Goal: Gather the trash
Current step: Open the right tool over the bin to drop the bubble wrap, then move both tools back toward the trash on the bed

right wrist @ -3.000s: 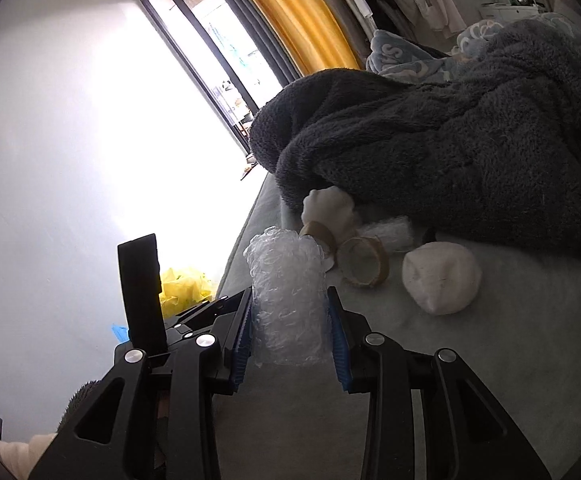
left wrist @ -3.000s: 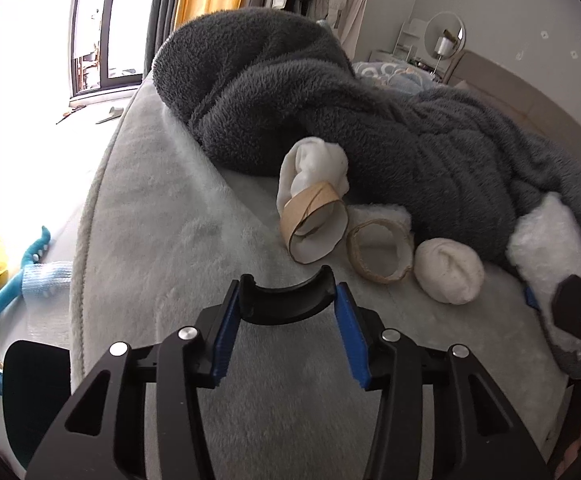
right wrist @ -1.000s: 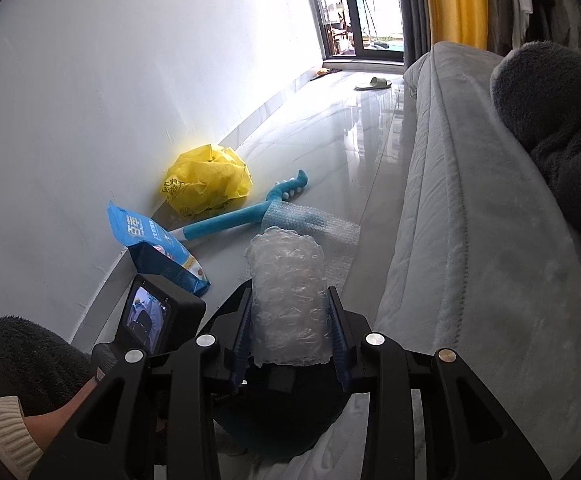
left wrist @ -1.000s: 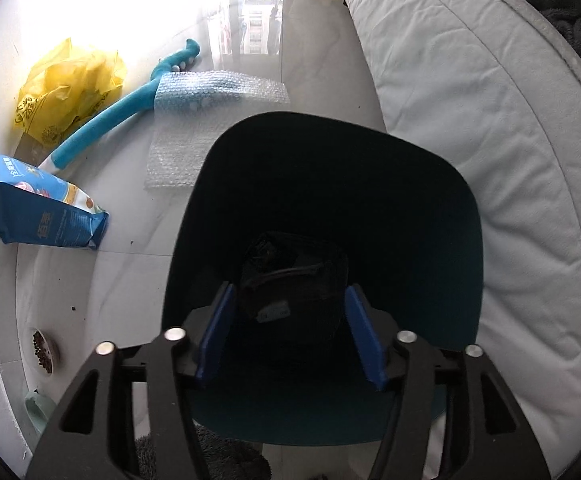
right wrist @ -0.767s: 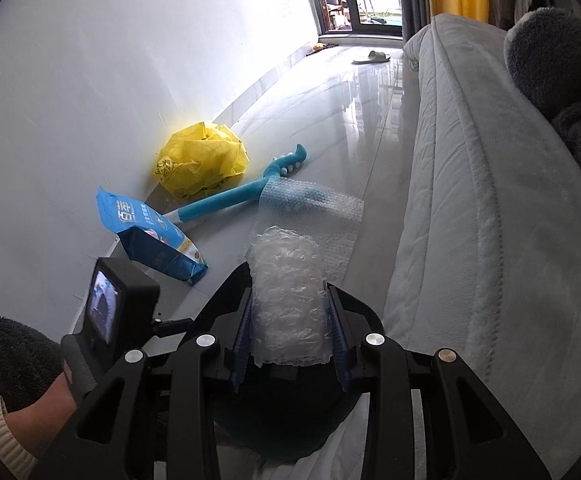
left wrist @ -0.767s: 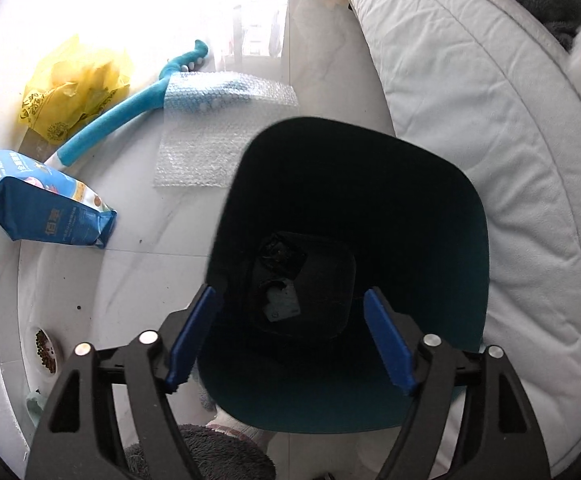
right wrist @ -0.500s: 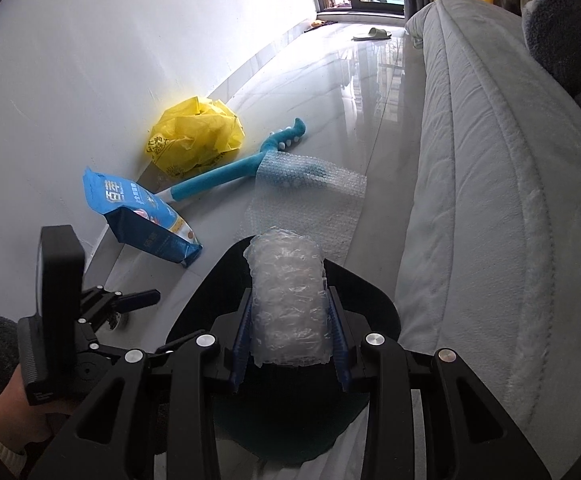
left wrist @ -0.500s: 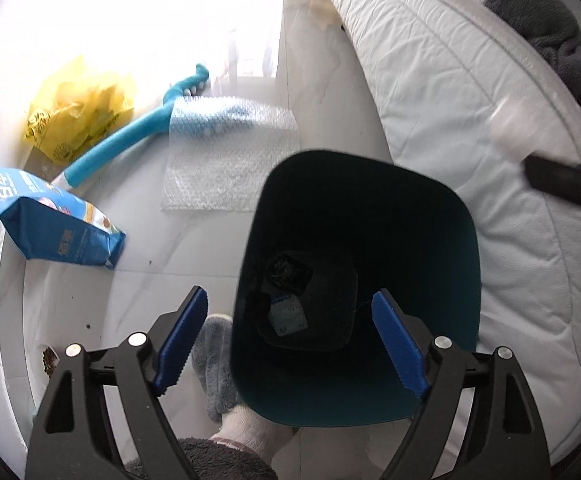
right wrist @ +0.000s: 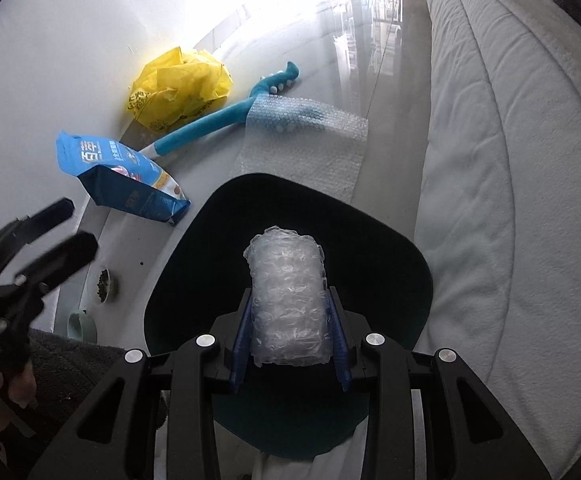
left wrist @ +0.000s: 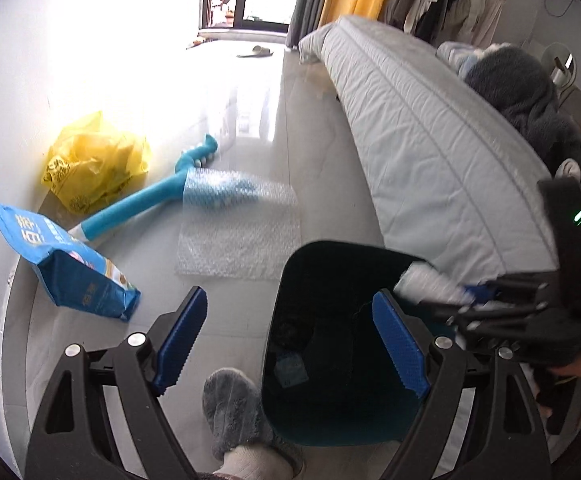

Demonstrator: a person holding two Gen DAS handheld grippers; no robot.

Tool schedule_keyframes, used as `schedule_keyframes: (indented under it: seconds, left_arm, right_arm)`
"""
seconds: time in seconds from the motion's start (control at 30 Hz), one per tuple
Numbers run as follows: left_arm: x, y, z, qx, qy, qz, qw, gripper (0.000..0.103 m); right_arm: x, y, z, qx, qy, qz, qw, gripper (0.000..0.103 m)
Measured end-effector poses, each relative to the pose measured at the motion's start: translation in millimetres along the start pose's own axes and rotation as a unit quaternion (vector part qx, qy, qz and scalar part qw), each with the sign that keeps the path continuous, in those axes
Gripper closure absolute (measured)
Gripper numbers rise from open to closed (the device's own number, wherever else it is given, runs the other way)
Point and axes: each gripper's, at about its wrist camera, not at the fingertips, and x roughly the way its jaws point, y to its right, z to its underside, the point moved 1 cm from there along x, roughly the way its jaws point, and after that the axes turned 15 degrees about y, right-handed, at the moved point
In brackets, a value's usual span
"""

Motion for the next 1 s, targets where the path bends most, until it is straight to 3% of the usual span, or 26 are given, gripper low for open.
schedule_keyframes:
  seconds: [0.37, 0.43, 0.53, 0.63, 0.77, 1.0]
  left_arm:
    - [-36, 9, -32, -0.009, 0.075, 0.01, 0.9971, 0.016]
    - [-41, 9, -35, -0.011, 0.085, 0.012, 0.9963, 0.016]
    - [-47, 12, -40, -0.021, 0.094, 0.015, 0.9952, 0.014]
    - [-53, 16, -49, -0.032, 0.105, 0.018, 0.9938, 0.013]
    - [-69, 30, -61, -0.036, 0.125, 0.032, 0.991, 0.01]
    - [-94, 69, -78, -0.003, 0.152, 0.045, 0.9873, 0.007]
  right_arm:
    - [4, -5, 6, -0.009, -0.015, 0.0, 1.0, 0.065]
    - [3, -4, 7, -0.006, -0.016, -0.002, 1.0, 0.048]
    - [-2, -7, 7, -0.007, -0.013, -0.006, 1.0, 0.039]
    - [-12, -12, 3, -0.012, -0.001, -0.014, 1.0, 0.032]
    - [-35, -12, -3, -0.015, 0.02, -0.023, 0.999, 0.031]
    - [-88, 0, -9, -0.017, 0.076, -0.015, 0.997, 0.027]
